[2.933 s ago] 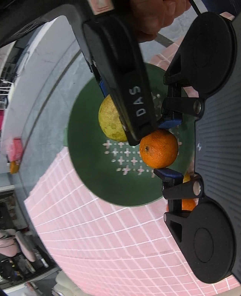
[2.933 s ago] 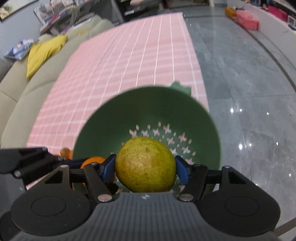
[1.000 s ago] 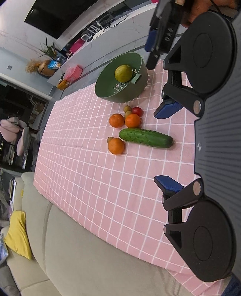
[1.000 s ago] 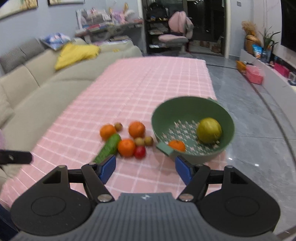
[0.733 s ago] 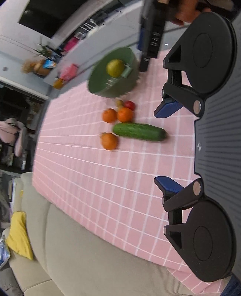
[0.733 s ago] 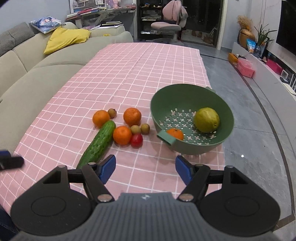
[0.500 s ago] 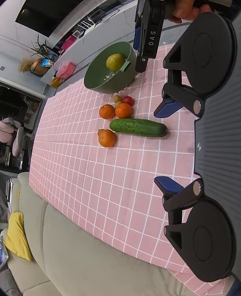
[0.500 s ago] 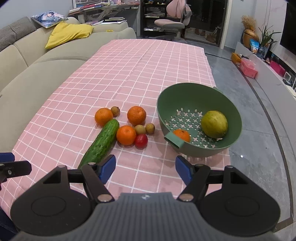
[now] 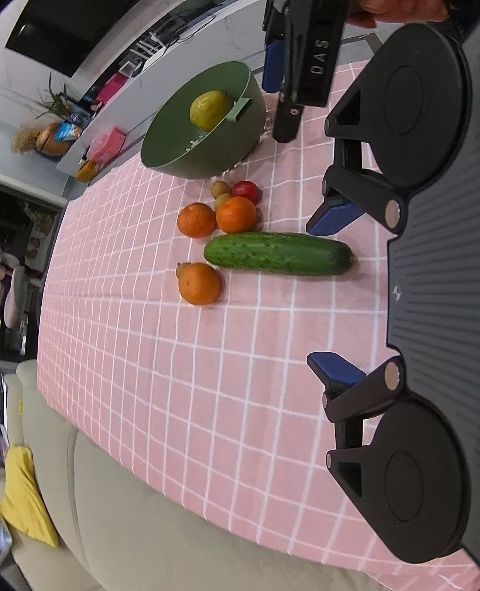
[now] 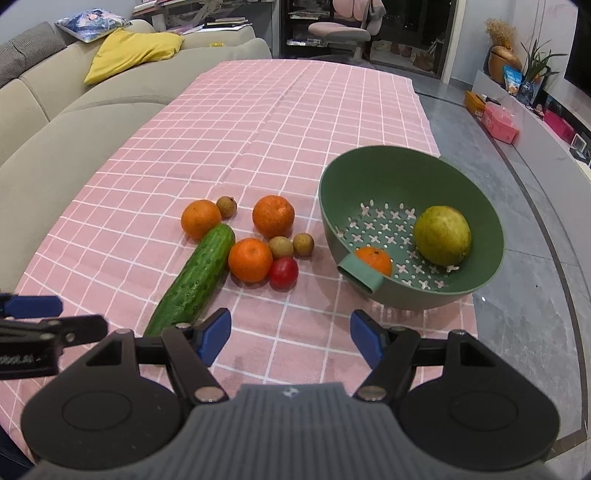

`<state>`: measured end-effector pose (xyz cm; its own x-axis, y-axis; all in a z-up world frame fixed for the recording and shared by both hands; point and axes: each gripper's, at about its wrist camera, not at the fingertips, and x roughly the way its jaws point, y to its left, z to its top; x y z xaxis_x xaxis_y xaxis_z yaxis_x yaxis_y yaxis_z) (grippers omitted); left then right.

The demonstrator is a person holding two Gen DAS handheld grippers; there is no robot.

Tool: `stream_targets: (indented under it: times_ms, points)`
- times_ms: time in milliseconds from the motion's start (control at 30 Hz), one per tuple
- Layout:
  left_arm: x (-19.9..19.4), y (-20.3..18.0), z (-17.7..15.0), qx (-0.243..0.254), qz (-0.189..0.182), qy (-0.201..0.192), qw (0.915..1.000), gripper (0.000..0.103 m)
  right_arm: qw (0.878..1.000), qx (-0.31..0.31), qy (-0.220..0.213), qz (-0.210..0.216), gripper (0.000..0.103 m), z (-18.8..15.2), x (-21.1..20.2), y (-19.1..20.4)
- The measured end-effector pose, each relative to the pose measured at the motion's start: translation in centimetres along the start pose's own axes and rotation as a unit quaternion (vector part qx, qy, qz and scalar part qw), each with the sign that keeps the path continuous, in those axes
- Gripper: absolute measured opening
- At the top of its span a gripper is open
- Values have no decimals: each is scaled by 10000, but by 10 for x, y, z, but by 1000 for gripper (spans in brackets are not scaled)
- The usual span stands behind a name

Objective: Organize fruits
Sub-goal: 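Withdraw both tools from the colander back toward the remaining fruit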

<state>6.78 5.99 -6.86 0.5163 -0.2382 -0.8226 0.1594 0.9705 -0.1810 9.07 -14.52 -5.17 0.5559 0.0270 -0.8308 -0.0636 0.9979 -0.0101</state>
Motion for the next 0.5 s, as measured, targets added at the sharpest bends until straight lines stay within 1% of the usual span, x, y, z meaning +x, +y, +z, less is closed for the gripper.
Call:
stream_targets:
  times_ms: [167, 267, 367, 500]
  points:
    - [20, -12, 7, 310, -51, -62, 9995, 84, 9999, 139, 65, -39, 68, -1, 9, -3]
    - [32, -15, 10, 314, -113, -48, 9994, 84, 9994, 304, -100, -146, 69, -2, 9, -6]
    - [43, -18, 12, 335, -253, -40, 9991, 84, 9988, 413, -207, -187, 69, -1, 8, -10]
    - [57, -25, 14, 543, -162, -2, 9984, 84, 9980, 595, -197, -100, 69, 0, 10, -14]
